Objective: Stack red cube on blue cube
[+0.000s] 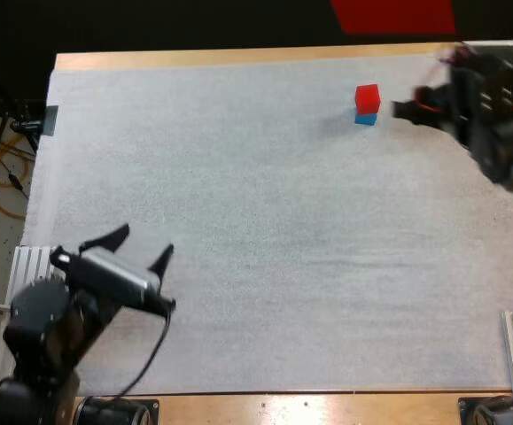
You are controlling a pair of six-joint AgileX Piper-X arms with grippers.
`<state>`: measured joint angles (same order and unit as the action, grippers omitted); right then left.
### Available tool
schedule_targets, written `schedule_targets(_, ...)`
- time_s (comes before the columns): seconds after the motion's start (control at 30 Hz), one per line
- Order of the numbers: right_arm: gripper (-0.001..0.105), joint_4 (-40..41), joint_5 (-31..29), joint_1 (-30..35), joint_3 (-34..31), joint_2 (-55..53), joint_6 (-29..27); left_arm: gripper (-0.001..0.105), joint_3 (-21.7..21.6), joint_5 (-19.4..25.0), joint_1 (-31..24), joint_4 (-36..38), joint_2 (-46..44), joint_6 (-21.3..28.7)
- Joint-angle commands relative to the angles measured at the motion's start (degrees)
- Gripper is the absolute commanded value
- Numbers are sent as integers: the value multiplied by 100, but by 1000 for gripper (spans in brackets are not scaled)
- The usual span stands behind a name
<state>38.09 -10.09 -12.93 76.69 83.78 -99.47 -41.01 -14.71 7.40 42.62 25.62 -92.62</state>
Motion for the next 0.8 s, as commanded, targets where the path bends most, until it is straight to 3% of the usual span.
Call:
schedule_targets(0.0,57,-164,7,207,-311,-362,-139,63,-16,-58,-210,-319,152,-56)
schedule_targets(0.1,57,-313,7,592,-902,-1010,-186,63,-16,-297,-656,-621,438,-56)
schedule_targets(0.3,57,-356,53,1260,-1821,-2344,-662,63,-16,-322,-1364,-741,596,-56)
schedule_targets(0.77,57,-173,53,1340,-3550,-5181,-720,63,-102,-564,-1067,216,-749,-118)
